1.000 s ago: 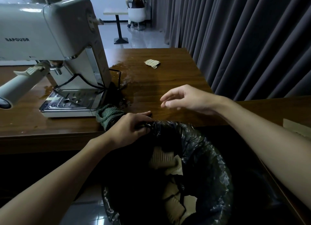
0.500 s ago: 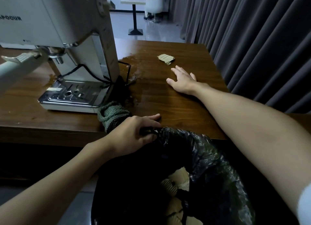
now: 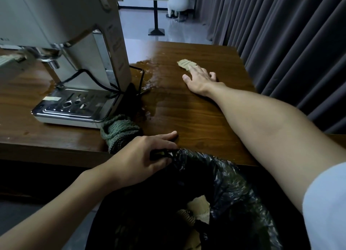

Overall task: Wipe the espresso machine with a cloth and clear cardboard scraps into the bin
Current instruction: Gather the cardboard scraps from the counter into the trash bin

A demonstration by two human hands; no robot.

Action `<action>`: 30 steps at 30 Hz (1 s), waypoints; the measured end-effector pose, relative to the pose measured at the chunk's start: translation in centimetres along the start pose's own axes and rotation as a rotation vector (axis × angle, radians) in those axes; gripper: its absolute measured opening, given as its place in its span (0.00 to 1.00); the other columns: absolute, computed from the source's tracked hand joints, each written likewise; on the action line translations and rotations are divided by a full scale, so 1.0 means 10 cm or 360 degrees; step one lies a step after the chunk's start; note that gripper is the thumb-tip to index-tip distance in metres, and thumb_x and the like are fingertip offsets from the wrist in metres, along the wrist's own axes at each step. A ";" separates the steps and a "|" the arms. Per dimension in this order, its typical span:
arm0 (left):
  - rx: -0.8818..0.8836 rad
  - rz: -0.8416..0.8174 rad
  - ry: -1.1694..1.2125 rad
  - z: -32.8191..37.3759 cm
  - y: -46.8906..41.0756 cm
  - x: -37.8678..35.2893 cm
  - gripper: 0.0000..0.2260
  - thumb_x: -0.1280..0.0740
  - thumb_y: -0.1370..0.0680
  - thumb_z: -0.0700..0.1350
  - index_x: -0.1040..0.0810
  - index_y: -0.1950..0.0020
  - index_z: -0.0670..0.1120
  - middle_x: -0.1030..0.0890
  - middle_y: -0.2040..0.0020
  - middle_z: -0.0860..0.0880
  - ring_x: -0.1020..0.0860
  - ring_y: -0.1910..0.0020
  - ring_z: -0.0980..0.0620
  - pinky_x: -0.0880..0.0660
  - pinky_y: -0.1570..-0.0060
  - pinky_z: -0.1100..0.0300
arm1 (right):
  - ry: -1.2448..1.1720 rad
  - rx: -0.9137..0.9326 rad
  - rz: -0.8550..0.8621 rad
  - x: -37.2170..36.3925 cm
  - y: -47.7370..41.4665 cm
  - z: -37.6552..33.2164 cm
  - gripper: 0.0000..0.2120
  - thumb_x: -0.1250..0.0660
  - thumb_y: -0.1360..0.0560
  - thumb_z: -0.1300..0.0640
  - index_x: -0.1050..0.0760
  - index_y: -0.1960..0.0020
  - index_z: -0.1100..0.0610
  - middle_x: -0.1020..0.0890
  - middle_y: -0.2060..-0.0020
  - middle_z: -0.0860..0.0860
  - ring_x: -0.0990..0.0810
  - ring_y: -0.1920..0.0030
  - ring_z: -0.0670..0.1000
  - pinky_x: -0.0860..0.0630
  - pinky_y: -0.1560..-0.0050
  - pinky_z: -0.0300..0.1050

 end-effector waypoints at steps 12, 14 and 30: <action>0.0014 -0.0031 -0.0010 0.02 -0.02 0.00 0.18 0.29 0.23 0.41 0.21 0.33 0.49 0.31 0.26 0.57 0.32 0.28 0.61 0.30 0.30 0.54 | -0.0087 0.0120 0.0047 0.02 0.53 0.03 0.23 0.52 0.18 0.42 0.33 0.28 0.51 0.38 0.24 0.51 0.47 0.23 0.52 0.51 0.28 0.62; 0.0023 -0.0024 -0.0015 0.02 -0.03 0.00 0.18 0.29 0.23 0.41 0.21 0.33 0.49 0.31 0.26 0.56 0.31 0.29 0.60 0.31 0.30 0.54 | -0.0134 0.0124 0.0088 0.03 0.66 0.05 0.20 0.51 0.18 0.43 0.31 0.32 0.49 0.35 0.25 0.52 0.44 0.23 0.53 0.50 0.28 0.62; -0.0007 0.0021 -0.0116 0.10 0.01 -0.06 0.20 0.30 0.23 0.40 0.23 0.32 0.51 0.32 0.25 0.51 0.31 0.27 0.50 0.29 0.32 0.51 | -0.0784 -0.0326 0.0128 0.31 1.89 0.08 0.35 0.28 0.31 0.65 0.37 0.29 0.51 0.32 0.39 0.52 0.28 0.42 0.52 0.27 0.39 0.48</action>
Point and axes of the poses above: each hand's wrist, its own y-axis away from the middle knuckle, its own x-axis out of the back of the hand, z = x × y, the point moved 4 cm from there along -y, towards the middle knuckle
